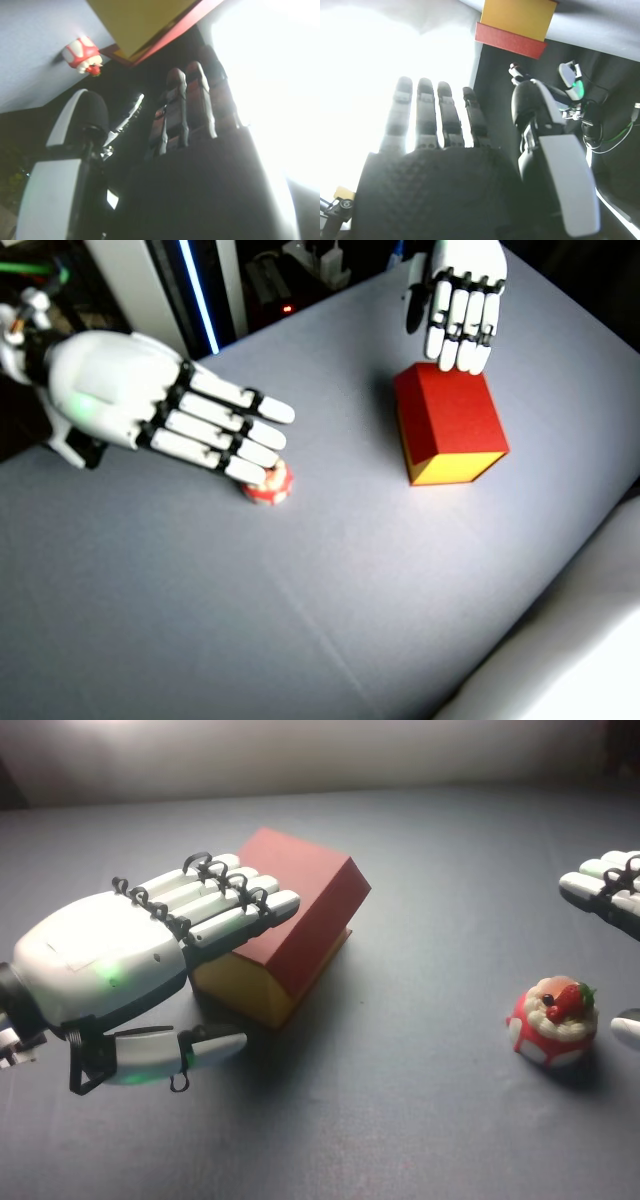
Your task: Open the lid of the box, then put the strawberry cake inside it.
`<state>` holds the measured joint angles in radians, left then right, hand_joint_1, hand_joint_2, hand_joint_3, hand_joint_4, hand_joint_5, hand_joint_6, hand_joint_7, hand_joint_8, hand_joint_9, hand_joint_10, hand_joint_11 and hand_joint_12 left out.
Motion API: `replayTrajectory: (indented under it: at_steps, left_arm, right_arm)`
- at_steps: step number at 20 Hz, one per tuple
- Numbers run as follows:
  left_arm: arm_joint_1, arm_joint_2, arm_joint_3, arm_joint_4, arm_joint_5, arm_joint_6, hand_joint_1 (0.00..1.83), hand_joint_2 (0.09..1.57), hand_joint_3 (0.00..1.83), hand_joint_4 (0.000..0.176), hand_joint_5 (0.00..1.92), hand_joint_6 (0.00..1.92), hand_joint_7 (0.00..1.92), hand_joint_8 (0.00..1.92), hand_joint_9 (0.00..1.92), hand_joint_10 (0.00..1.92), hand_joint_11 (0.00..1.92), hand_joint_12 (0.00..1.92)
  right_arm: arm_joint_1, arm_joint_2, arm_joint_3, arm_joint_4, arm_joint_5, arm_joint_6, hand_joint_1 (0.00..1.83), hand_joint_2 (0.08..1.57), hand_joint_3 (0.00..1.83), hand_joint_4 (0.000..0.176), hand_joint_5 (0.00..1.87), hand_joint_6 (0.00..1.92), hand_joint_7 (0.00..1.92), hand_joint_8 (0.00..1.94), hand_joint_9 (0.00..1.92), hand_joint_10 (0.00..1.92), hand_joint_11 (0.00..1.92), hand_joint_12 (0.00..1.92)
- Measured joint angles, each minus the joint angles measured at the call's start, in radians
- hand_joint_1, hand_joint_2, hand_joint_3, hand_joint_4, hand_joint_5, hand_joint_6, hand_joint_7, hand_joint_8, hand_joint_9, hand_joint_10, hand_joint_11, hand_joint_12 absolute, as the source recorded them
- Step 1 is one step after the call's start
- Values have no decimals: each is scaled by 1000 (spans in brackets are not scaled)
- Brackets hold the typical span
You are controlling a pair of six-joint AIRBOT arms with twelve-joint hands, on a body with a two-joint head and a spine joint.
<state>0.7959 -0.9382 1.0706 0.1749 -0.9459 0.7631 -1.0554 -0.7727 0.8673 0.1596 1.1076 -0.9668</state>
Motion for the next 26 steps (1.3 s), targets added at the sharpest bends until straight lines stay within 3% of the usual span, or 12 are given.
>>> replayTrajectory:
  at_steps: [3,6,7,9,10,11,12,14,19,22,24,26]
  left_arm:
    - [3,0,0,-1,-11,0,518,1247,4,2,16,4,0,0,0,0,0,0]
    - [-3,-6,8,-3,-6,-1,562,1231,0,33,0,0,0,0,0,0,0,0]
    - [-9,-13,16,-4,-2,-1,604,1218,0,29,0,0,0,0,0,0,0,0]
    - [-35,-43,39,-26,24,0,722,1179,0,61,0,0,0,0,0,0,0,0]
    - [-45,-51,45,-26,37,0,768,1170,0,102,0,0,0,0,0,0,0,0]
    - [-51,-68,55,-29,47,2,806,1173,0,159,0,0,0,0,0,0,0,0]
    - [-63,-85,66,-37,67,7,818,1179,0,173,0,0,0,0,0,0,0,0]
    - [-71,-101,77,-50,80,17,843,1167,0,159,0,0,0,0,0,0,0,0]
    - [-86,-146,111,-115,100,30,754,1185,0,148,0,0,0,0,0,0,0,0]
    - [-97,-169,124,-130,105,35,834,1156,0,170,0,0,0,0,0,0,0,0]
    - [-108,-179,129,-135,108,45,867,1150,0,151,0,0,0,0,0,0,0,0]
    - [-114,-188,138,-142,118,51,894,1154,0,158,0,0,0,0,0,0,0,0]
  right_arm:
    - [-7,-2,0,4,10,1,471,1313,21,0,0,0,0,0,0,0,0,0]
    - [-7,-6,0,7,10,1,493,1312,13,0,0,0,0,0,0,0,0,0]
    - [-7,-6,0,8,10,1,451,1317,14,0,0,0,0,0,0,0,0,0]
    - [-7,-6,0,8,11,2,465,1317,10,0,0,0,0,0,0,0,0,0]
    - [-10,-6,0,9,13,2,468,1318,10,0,0,0,0,0,0,0,0,0]
    - [-10,-6,0,12,13,3,467,1317,9,0,0,0,0,0,0,0,0,0]
    - [-10,-6,0,15,13,5,479,1315,7,0,0,0,0,0,0,0,0,0]
    - [-10,-7,3,12,16,8,484,1319,8,0,0,0,0,0,0,0,0,0]
    - [-10,-9,5,14,16,16,472,1324,7,0,0,0,0,0,0,0,0,0]
    - [-10,-9,5,16,16,19,459,1326,4,0,0,0,0,0,0,0,0,0]
    - [-14,-9,5,14,19,21,460,1328,5,0,0,0,0,0,0,0,0,0]
    - [-15,-12,8,16,18,23,474,1323,1,0,0,0,0,0,0,0,0,0]
